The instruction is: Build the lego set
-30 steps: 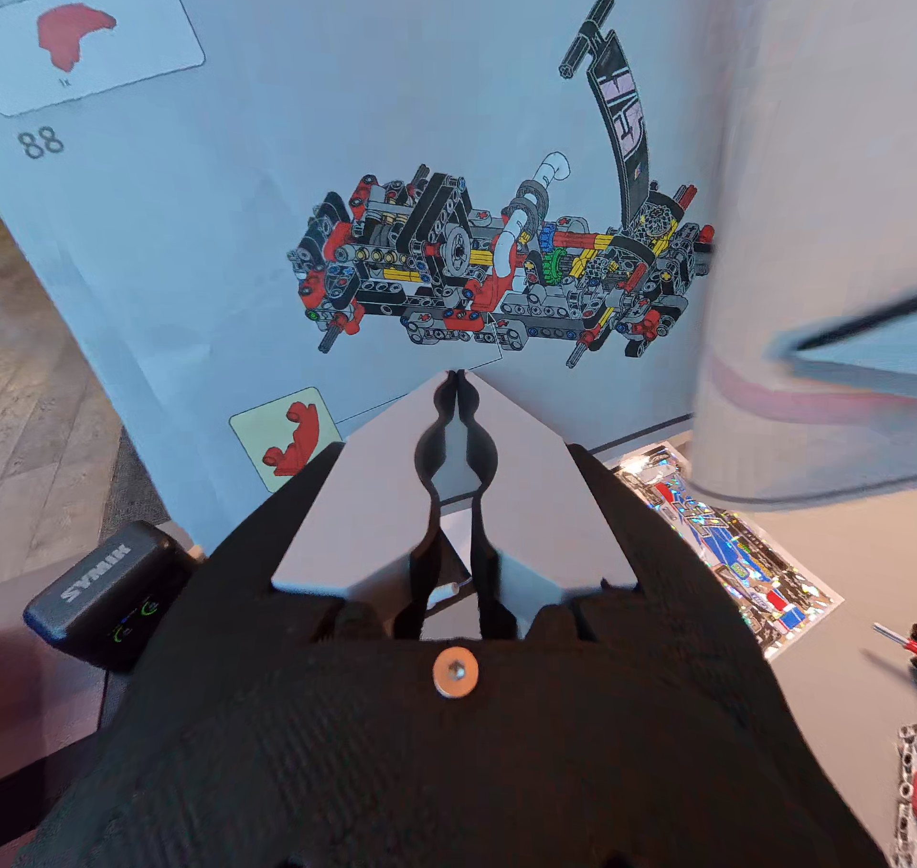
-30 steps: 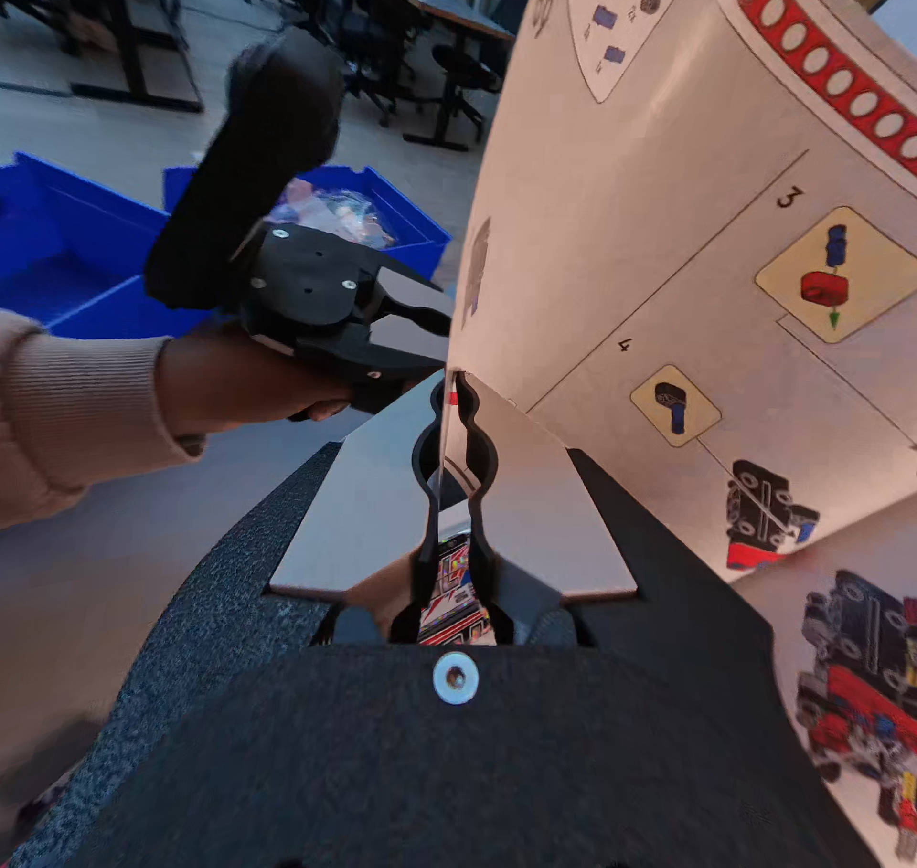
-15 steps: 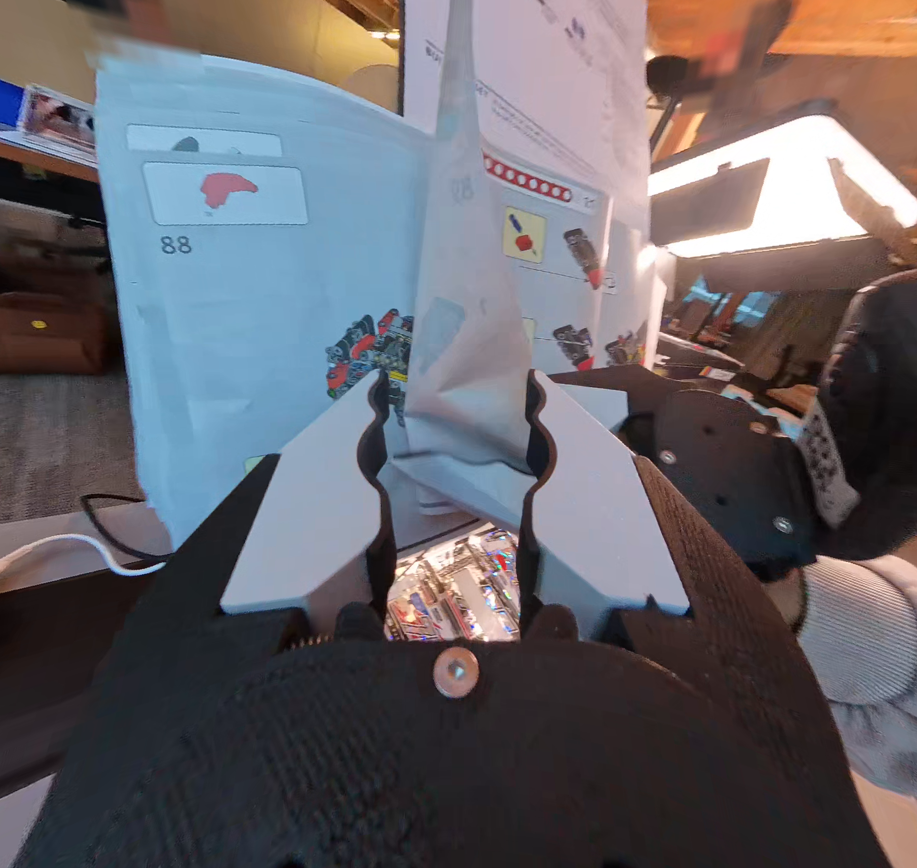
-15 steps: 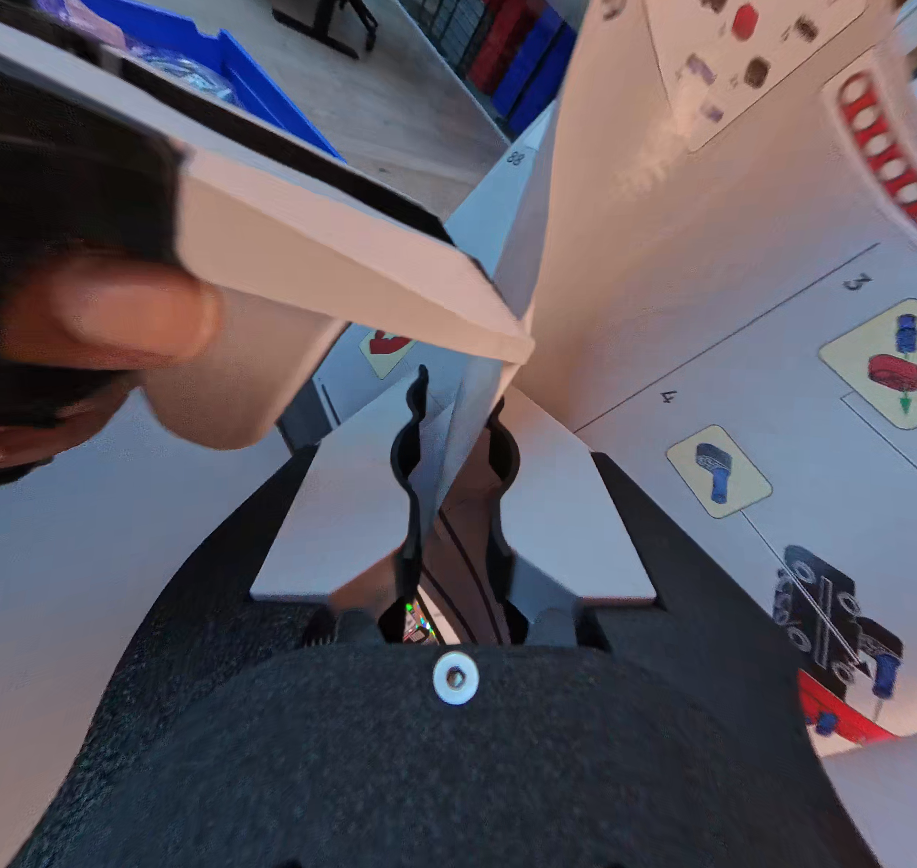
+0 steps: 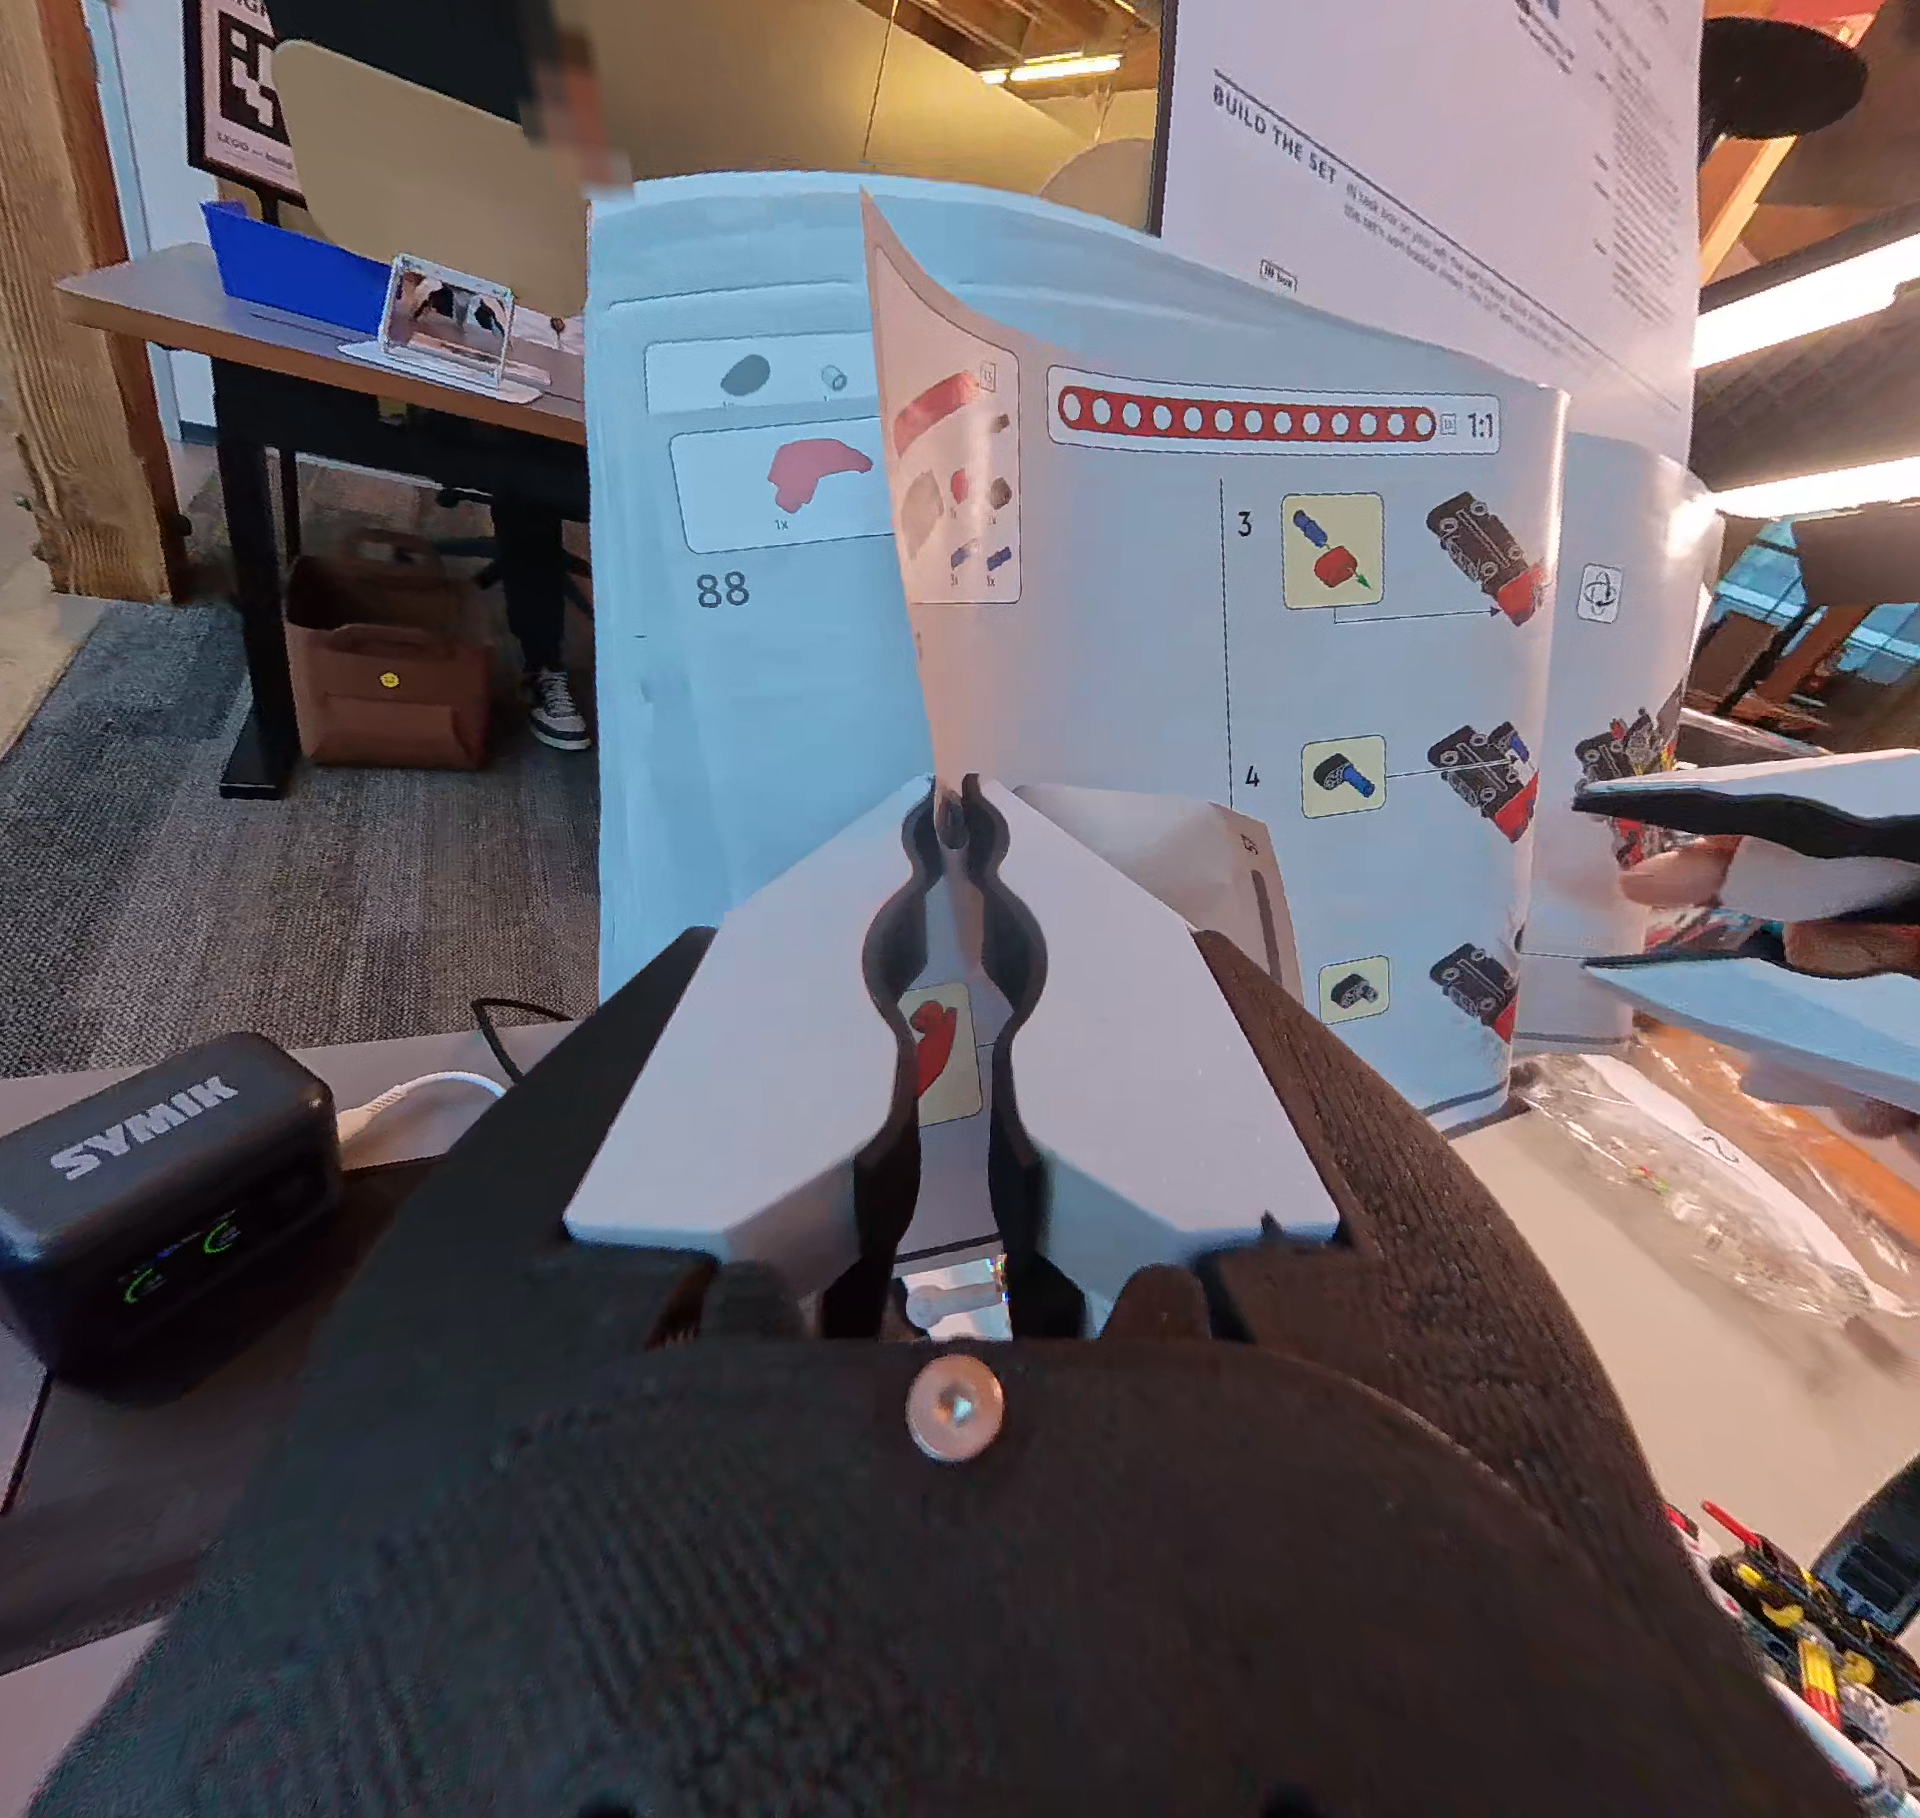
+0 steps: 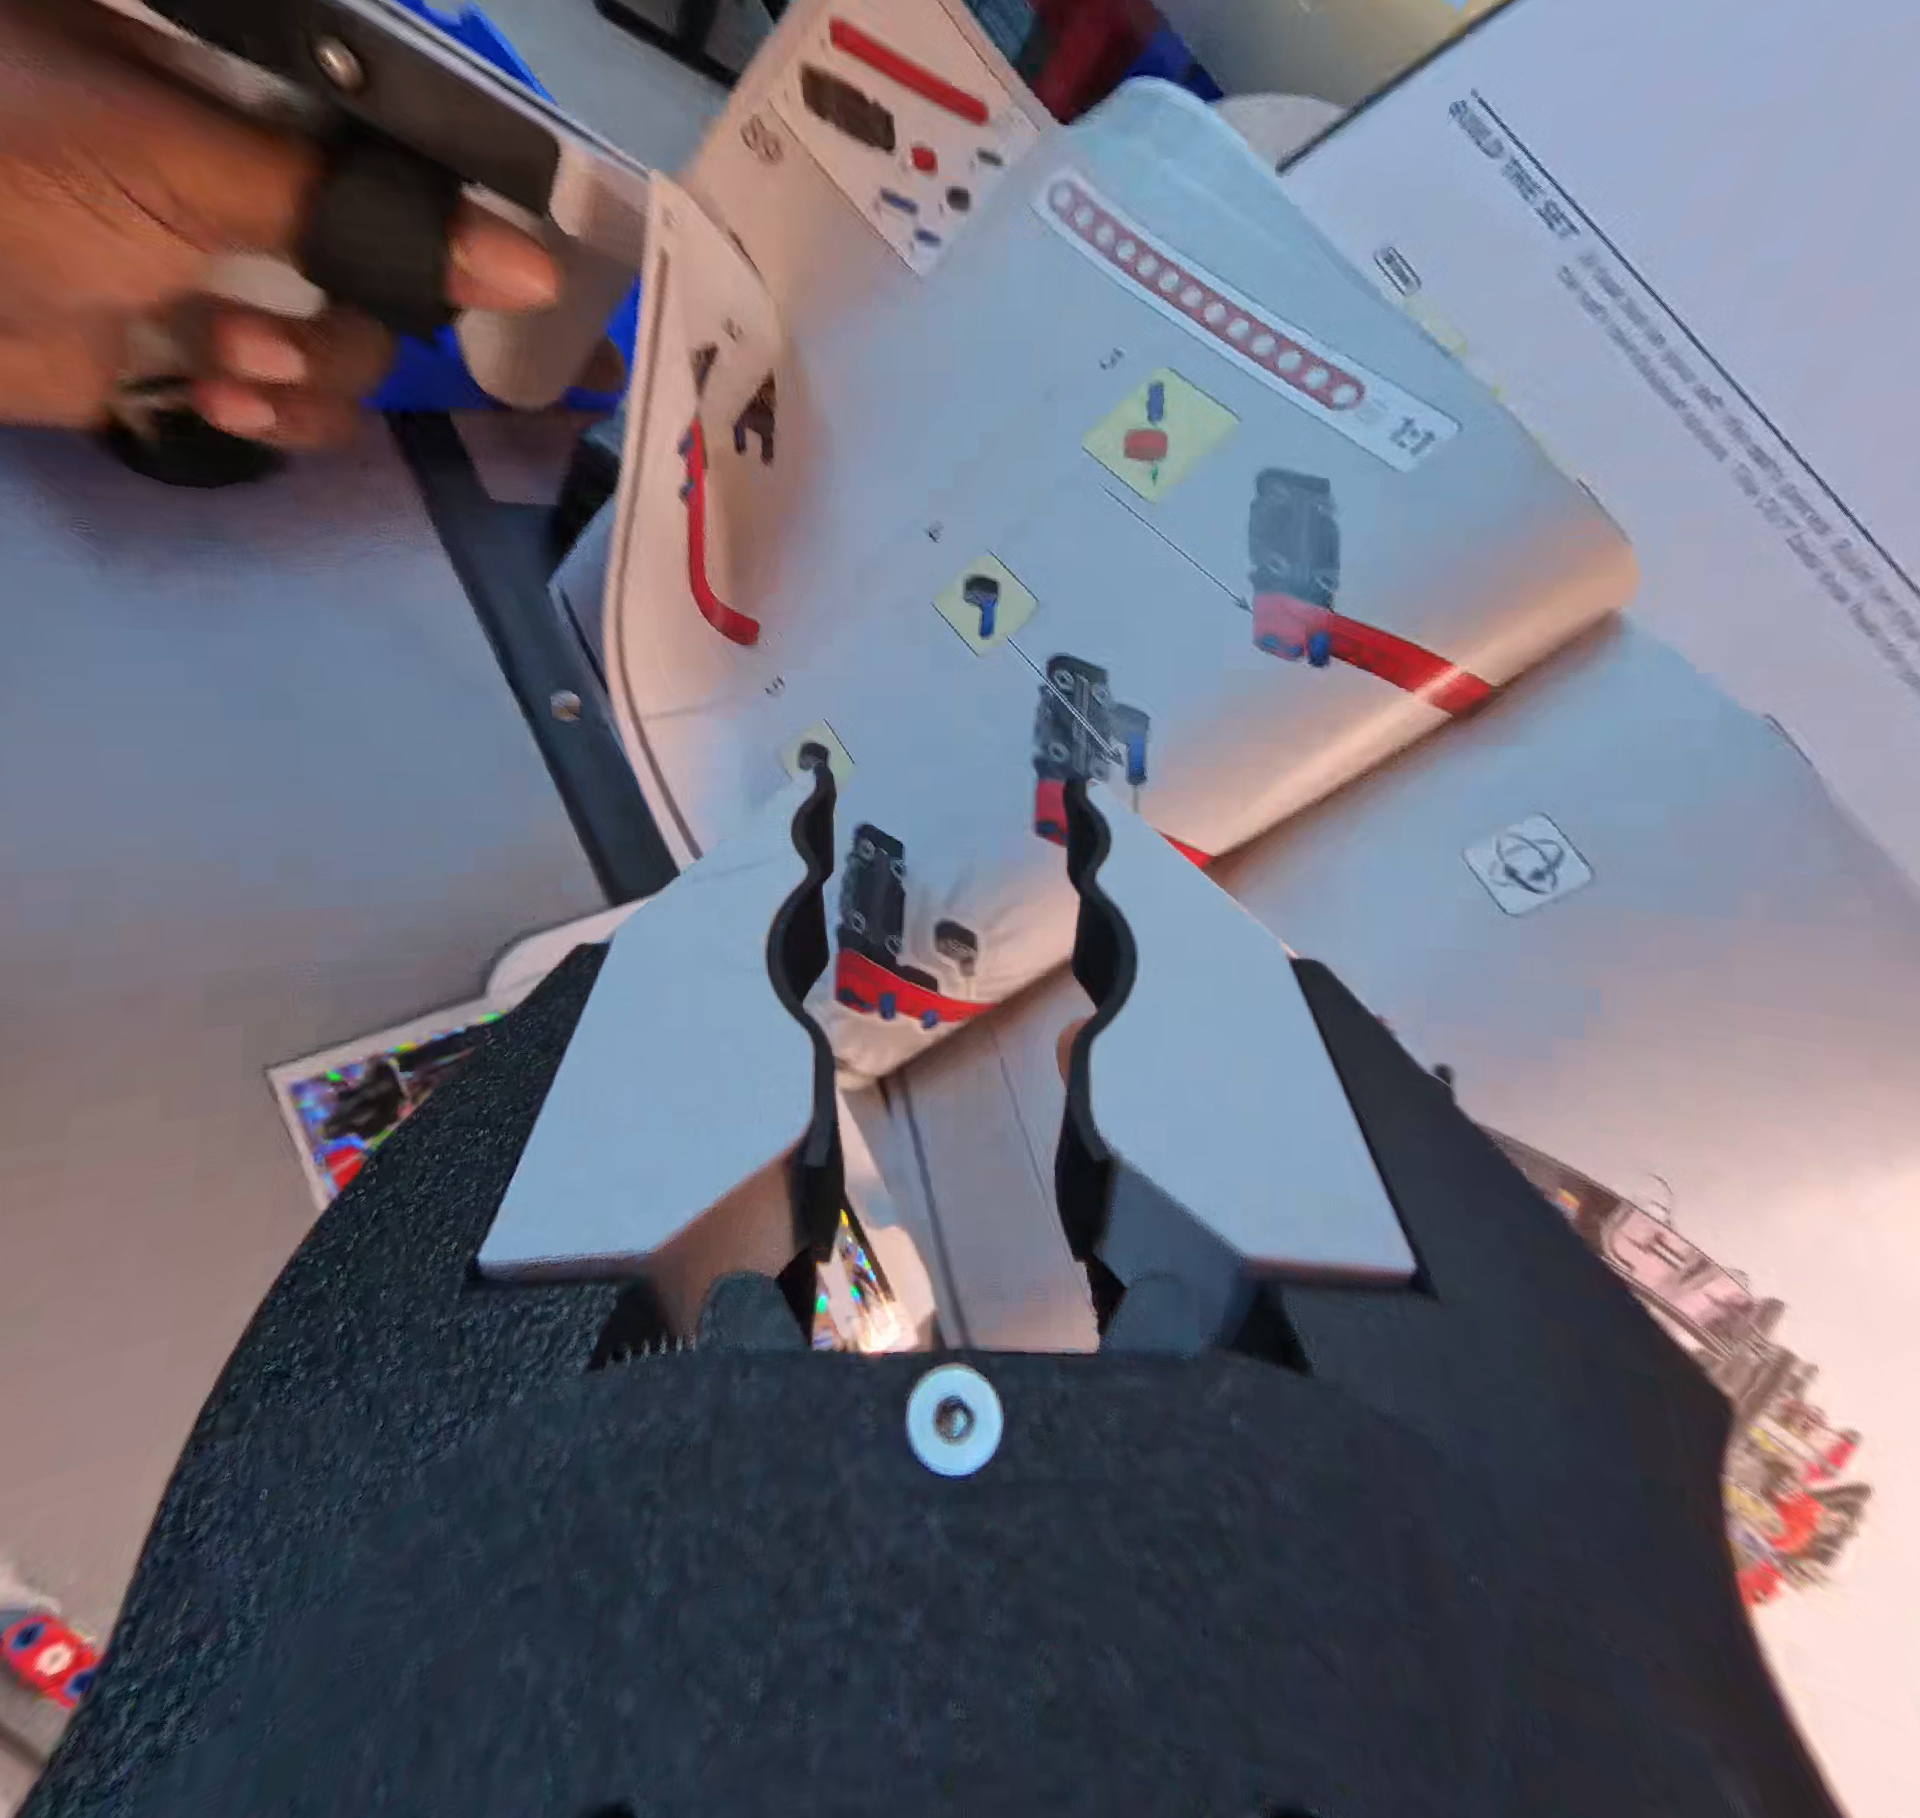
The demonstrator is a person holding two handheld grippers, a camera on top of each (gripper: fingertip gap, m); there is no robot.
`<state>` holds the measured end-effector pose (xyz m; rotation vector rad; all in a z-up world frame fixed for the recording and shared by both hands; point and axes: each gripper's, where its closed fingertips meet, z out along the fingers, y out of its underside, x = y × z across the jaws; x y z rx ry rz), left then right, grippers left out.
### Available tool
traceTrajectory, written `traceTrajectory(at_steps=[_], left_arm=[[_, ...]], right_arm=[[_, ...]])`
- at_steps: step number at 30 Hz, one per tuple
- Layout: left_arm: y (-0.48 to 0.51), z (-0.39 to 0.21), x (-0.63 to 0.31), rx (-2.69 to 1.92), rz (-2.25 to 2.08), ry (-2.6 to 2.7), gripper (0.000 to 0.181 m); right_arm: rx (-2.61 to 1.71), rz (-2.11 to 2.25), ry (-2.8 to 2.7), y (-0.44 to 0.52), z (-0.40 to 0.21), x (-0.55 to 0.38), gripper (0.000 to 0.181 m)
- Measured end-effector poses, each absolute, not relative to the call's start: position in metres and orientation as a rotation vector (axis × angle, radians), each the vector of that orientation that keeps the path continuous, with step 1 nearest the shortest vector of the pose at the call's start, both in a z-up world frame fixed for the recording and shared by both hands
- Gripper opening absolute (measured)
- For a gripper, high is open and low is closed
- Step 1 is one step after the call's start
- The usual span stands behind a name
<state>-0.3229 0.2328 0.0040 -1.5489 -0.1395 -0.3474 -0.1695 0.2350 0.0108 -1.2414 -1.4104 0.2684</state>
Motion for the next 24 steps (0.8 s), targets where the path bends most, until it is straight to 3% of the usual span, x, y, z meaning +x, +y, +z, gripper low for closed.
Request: traceTrajectory(at_steps=[8, 17, 24], left_arm=[[0.223, 0.026, -0.313, -1.491, -0.474, -0.113, 0.001], [0.199, 0.051, -0.275, -1.384, -0.651, -0.051, 0.0], [0.186, 0.075, -0.246, -1.333, -0.691, 0.02, 0.0]], right_arm=[[-1.14, 0.06, -1.482, 0.242, -0.009, -0.175, 0.045], [-1.077, 0.499, -1.448, 0.17, 0.017, -0.205, 0.041], [-1.009, 0.527, -1.417, 0.152, 0.034, -0.21, 0.018]])
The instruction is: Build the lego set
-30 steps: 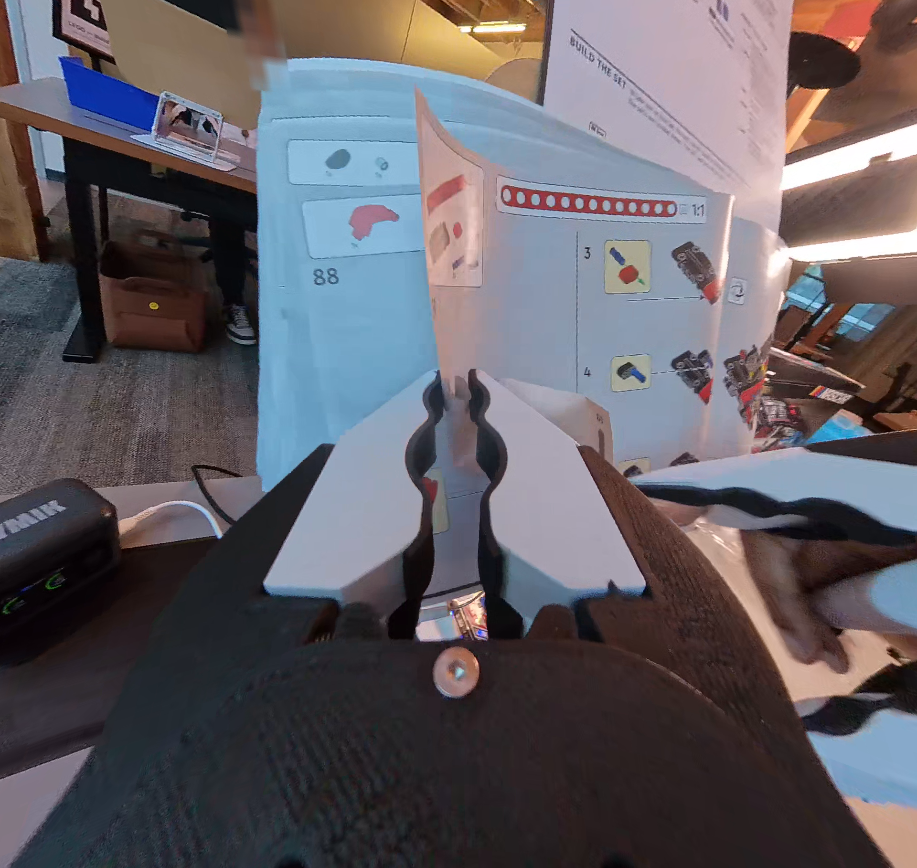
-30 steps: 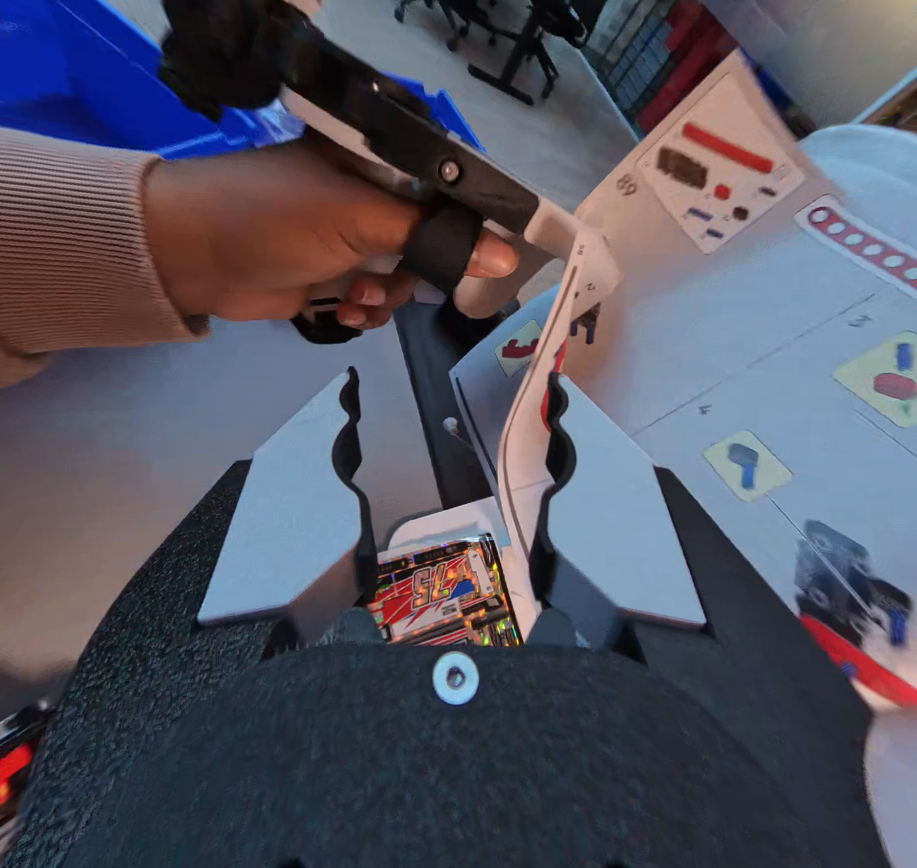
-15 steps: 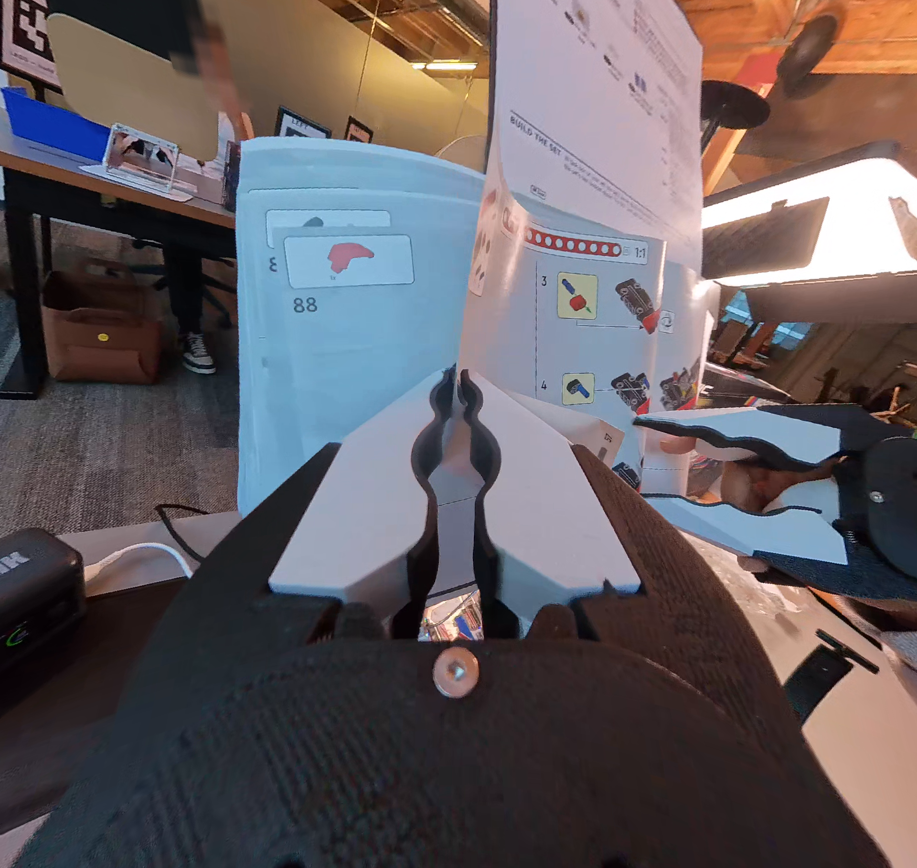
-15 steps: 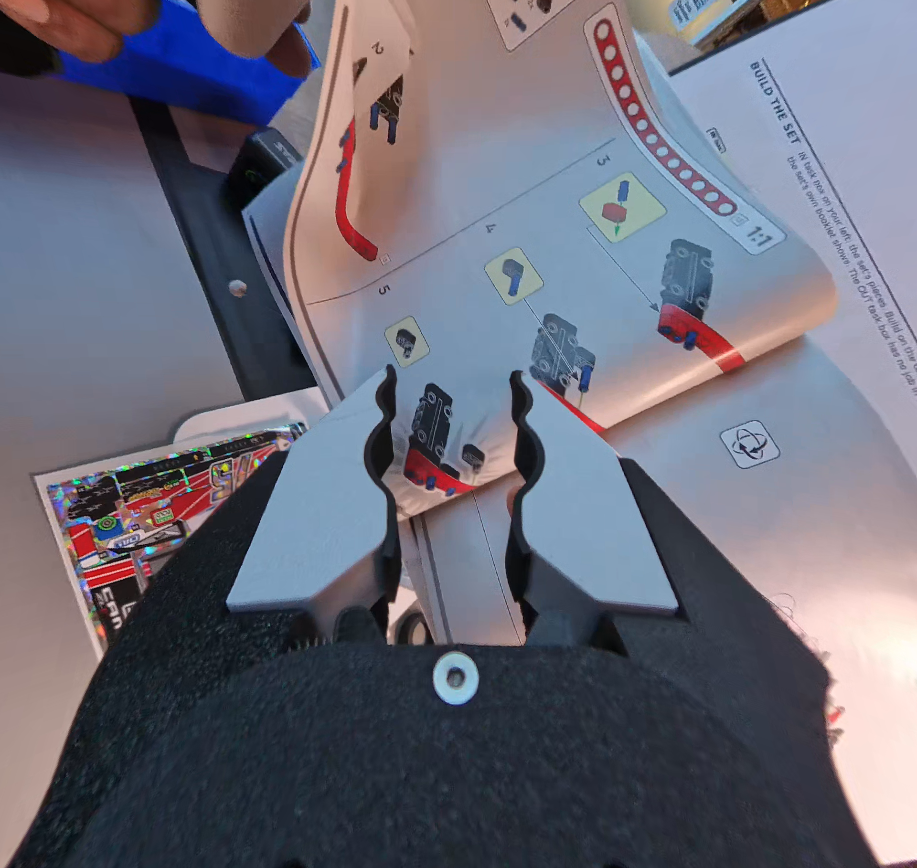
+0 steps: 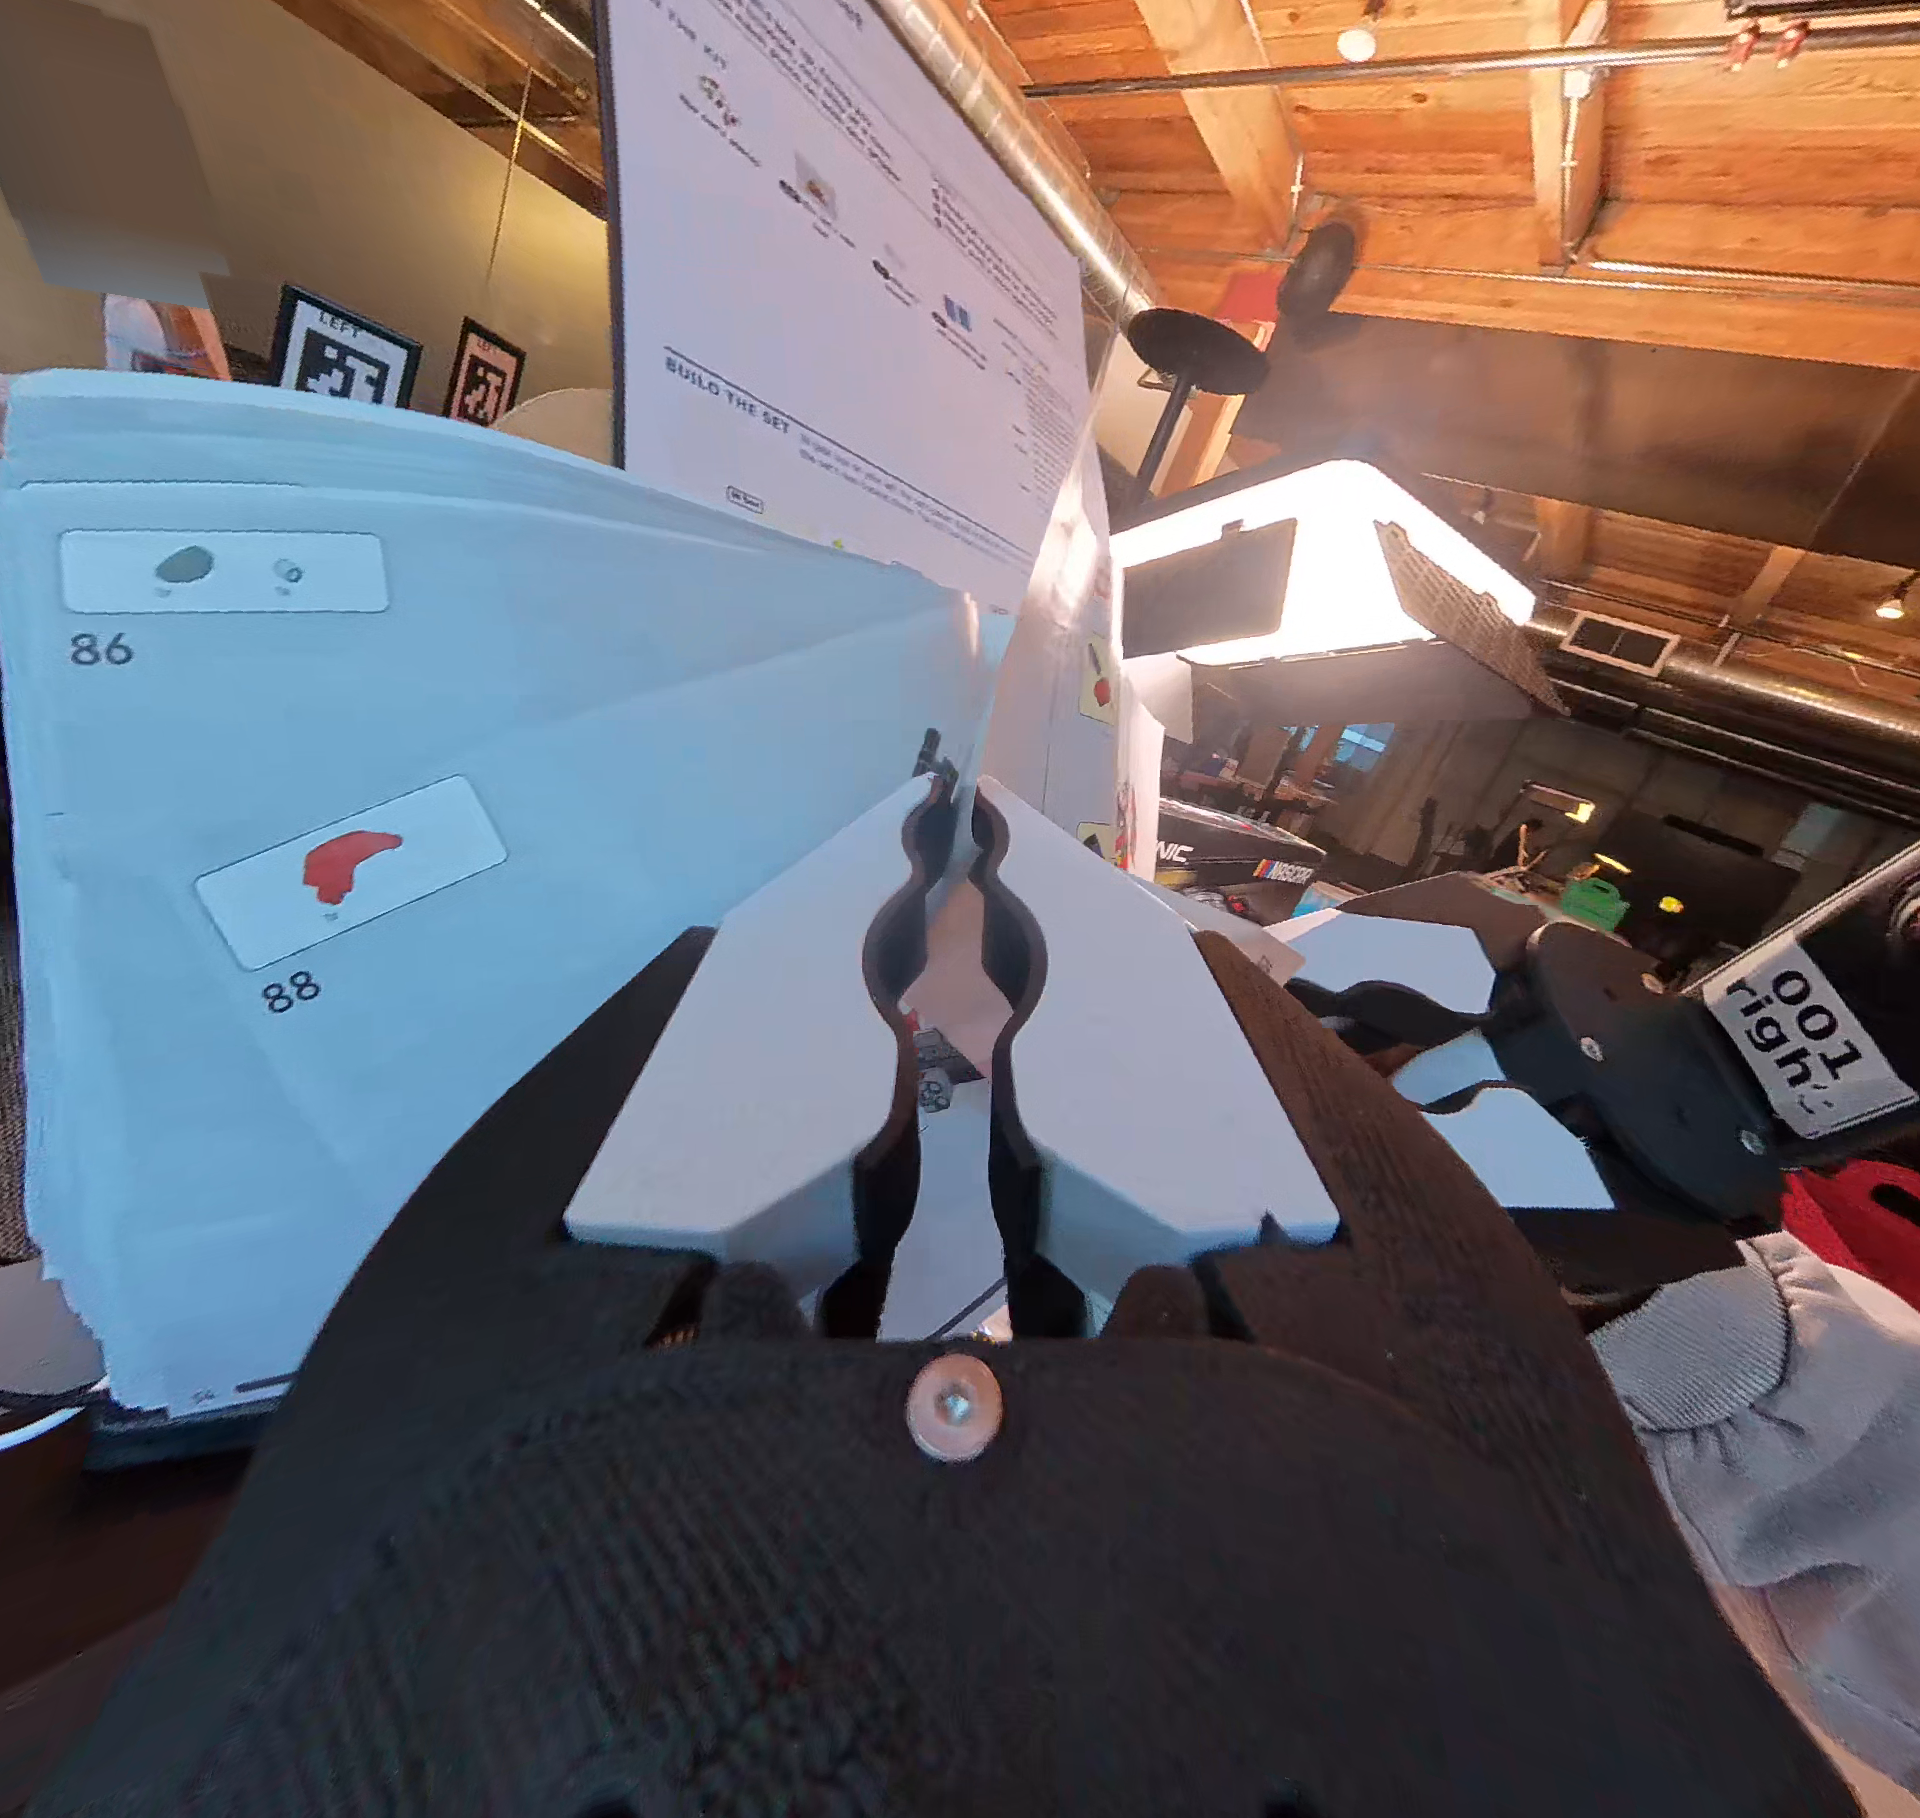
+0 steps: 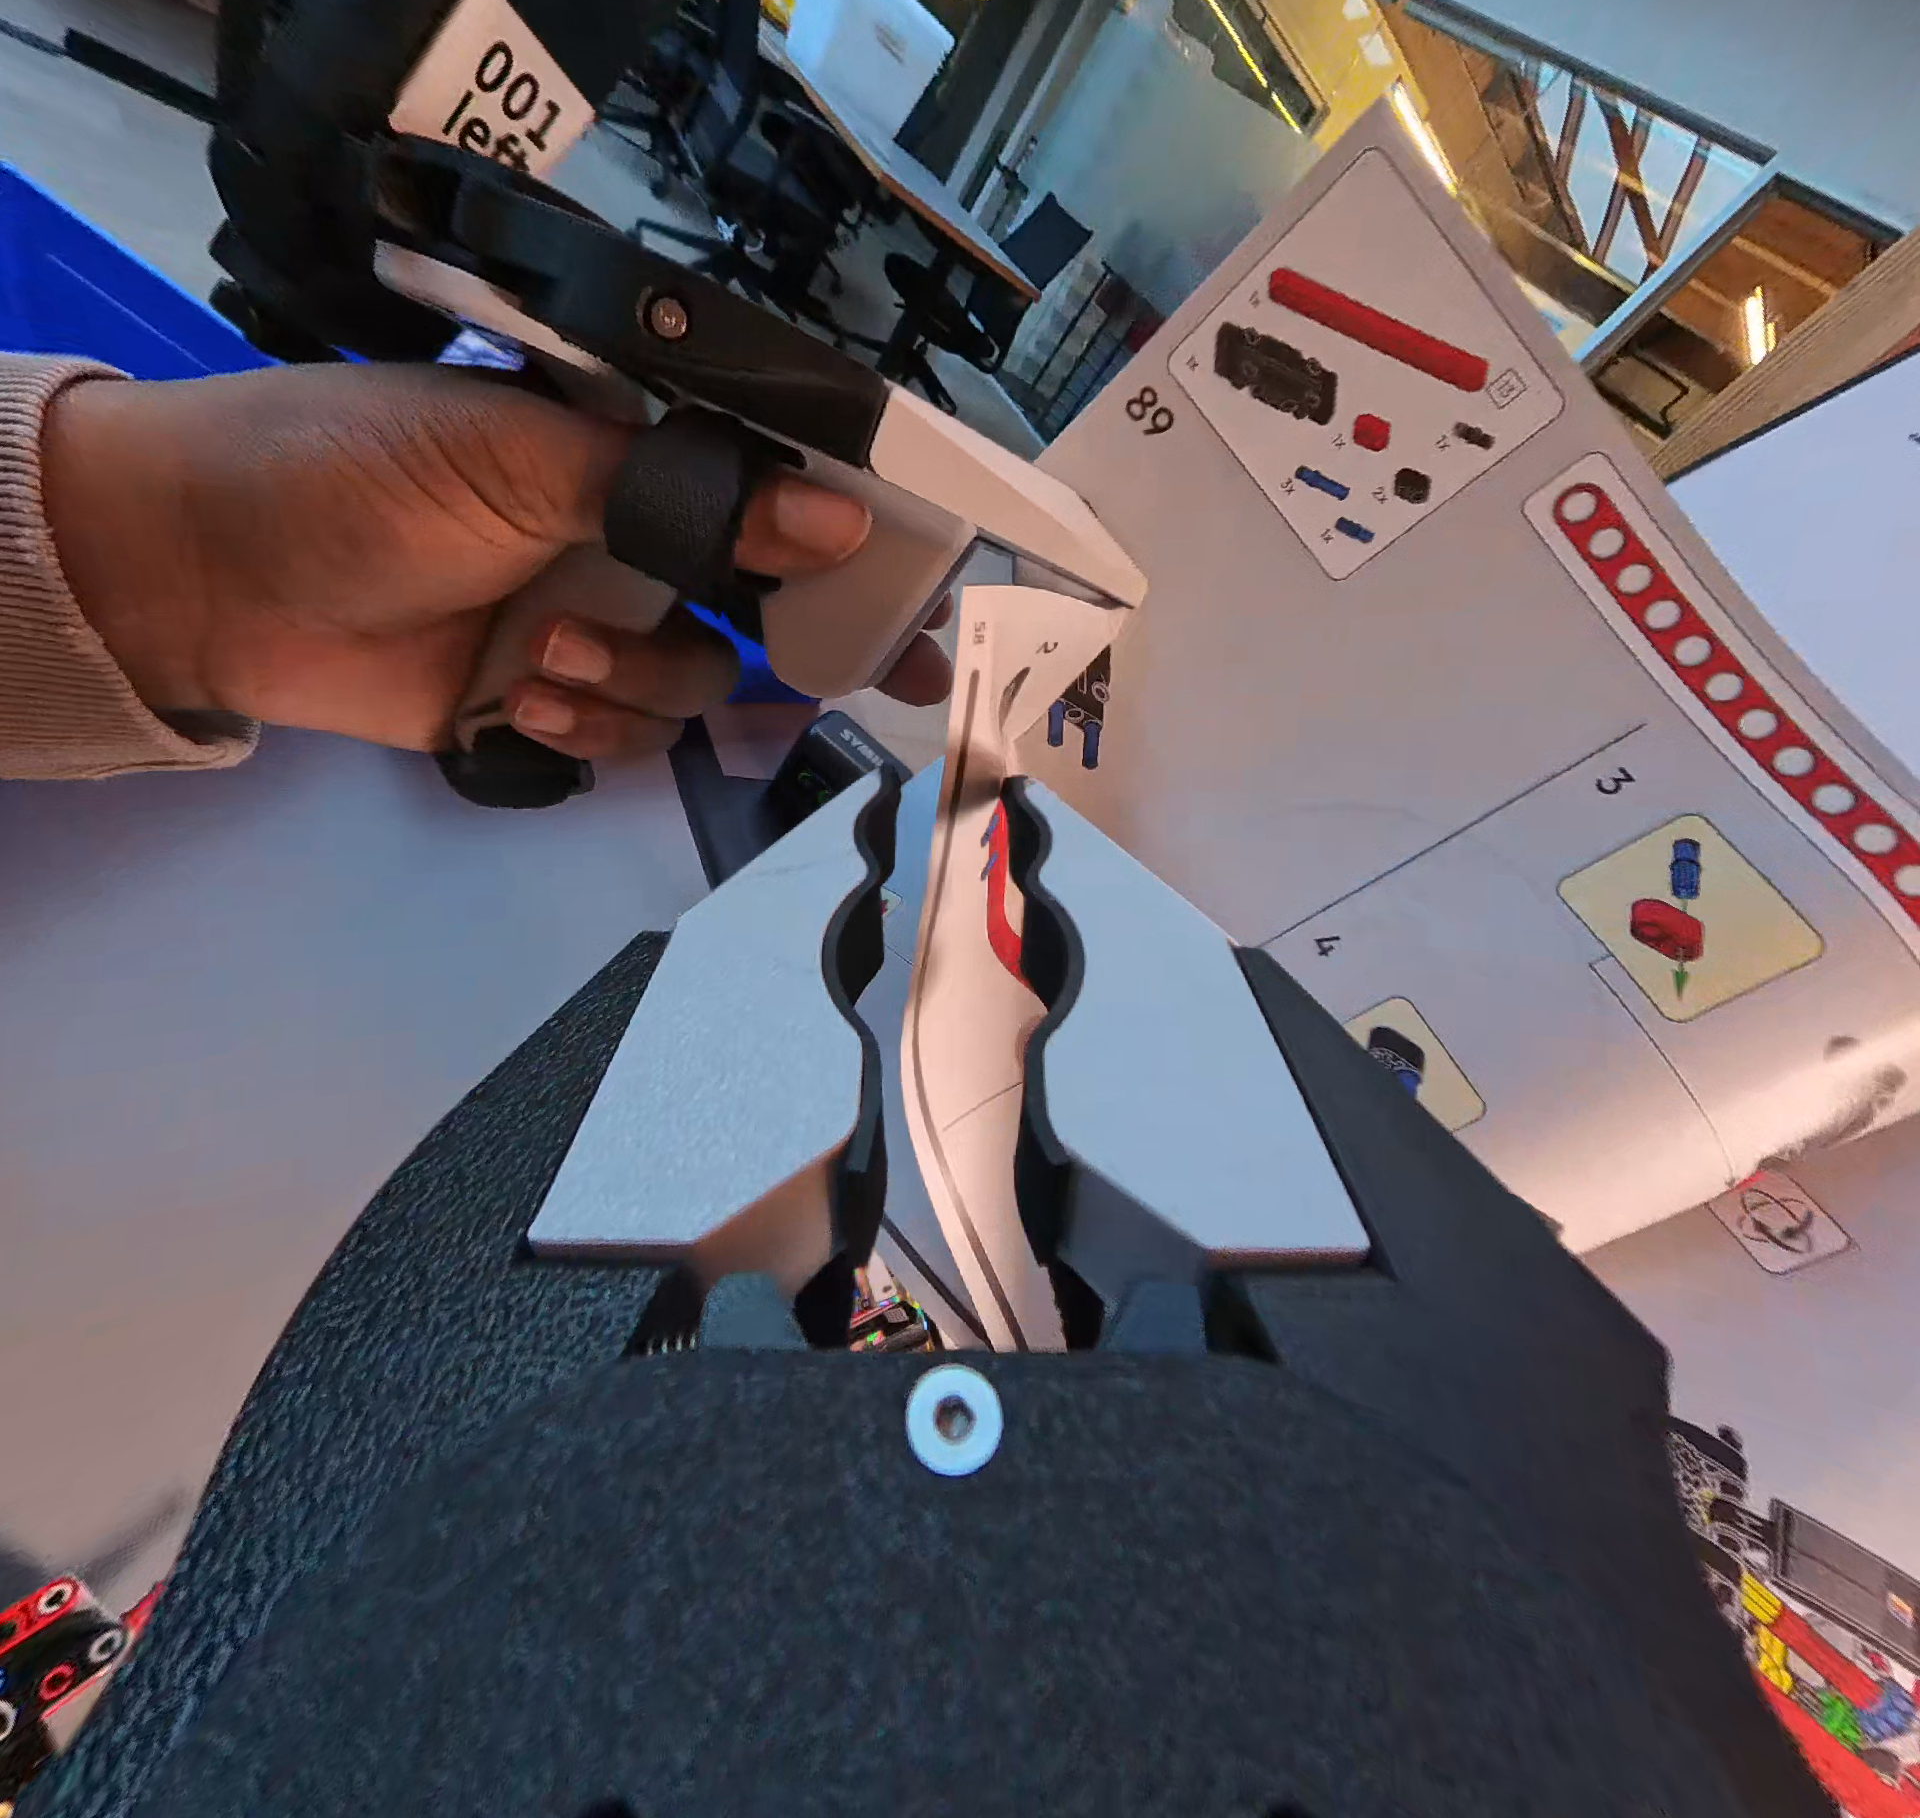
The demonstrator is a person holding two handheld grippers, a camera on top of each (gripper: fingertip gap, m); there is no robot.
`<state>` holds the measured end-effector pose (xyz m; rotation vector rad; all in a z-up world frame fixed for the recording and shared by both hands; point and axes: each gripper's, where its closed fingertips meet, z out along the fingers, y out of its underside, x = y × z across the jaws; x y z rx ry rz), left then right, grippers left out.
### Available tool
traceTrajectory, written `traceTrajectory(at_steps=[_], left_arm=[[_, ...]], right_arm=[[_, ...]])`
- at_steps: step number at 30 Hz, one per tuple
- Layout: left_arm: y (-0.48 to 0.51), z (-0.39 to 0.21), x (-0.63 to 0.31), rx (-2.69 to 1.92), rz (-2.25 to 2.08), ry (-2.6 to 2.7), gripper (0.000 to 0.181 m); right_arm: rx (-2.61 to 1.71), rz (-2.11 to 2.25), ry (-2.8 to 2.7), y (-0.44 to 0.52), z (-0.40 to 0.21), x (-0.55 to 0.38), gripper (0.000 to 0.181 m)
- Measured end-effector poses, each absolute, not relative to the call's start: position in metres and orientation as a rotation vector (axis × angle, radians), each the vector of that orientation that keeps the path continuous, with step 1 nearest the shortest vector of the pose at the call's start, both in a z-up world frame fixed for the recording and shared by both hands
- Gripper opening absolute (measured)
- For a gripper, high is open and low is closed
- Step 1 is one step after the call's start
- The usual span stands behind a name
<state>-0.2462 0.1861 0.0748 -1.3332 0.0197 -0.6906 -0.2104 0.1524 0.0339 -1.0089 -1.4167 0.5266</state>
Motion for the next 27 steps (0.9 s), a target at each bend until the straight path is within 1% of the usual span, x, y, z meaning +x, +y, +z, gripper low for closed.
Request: traceTrajectory(at_steps=[3, 7, 12, 13, 15, 17, 18, 19, 20, 21, 22, 24, 26, 27], left_arm=[[0.183, 0.082, -0.242, -1.322, -0.675, 0.037, 0.0], [0.179, 0.087, -0.238, -1.309, -0.694, 0.048, 0.001], [0.173, 0.092, -0.24, -1.287, -0.685, 0.042, 0.014], [0.172, 0.092, -0.24, -1.289, -0.683, 0.043, 0.014], [0.173, 0.092, -0.24, -1.305, -0.666, 0.05, 0.005], [0.174, 0.091, -0.242, -1.313, -0.64, 0.06, 0.0], [0.176, 0.09, -0.244, -1.321, -0.628, 0.053, 0.0], [0.178, 0.087, -0.249, -1.329, -0.614, 0.044, 0.0], [0.18, 0.084, -0.254, -1.339, -0.601, 0.037, 0.0], [0.182, 0.081, -0.259, -1.349, -0.592, 0.03, 0.0], [0.184, 0.078, -0.264, -1.357, -0.582, 0.024, 0.0], [0.187, 0.072, -0.278, -1.37, -0.535, 0.016, 0.0], [0.192, 0.066, -0.293, -1.397, -0.476, -0.003, 0.0], [0.195, 0.063, -0.3, -1.41, -0.46, -0.017, 0.0]], right_arm=[[-0.996, 0.541, -1.386, 0.154, 0.038, -0.205, 0.0], [-1.0, 0.688, -1.376, 0.146, 0.041, -0.198, 0.0], [-1.032, 0.907, -1.287, 0.147, 0.054, -0.185, 0.0], [-1.04, 0.94, -1.269, 0.149, 0.057, -0.182, 0.0], [-1.048, 0.917, -1.266, 0.154, 0.054, -0.179, 0.0], [-1.046, 0.895, -1.33, 0.15, 0.044, -0.18, 0.0], [-1.042, 0.932, -1.38, 0.142, 0.04, -0.179, 0.007], [-1.04, 0.978, -1.416, 0.135, 0.038, -0.175, 0.022], [-1.041, 1.023, -1.425, 0.132, 0.04, -0.169, 0.034], [-1.053, 1.039, -1.396, 0.138, 0.047, -0.162, 0.035], [-1.069, 1.015, -1.341, 0.152, 0.055, -0.153, 0.034], [-1.129, 0.784, -1.258, 0.199, 0.061, -0.135, 0.018], [-1.156, 0.433, -1.326, 0.242, 0.044, -0.124, 0.011], [-1.191, 0.32, -1.394, 0.255, 0.028, -0.124, 0.011]])
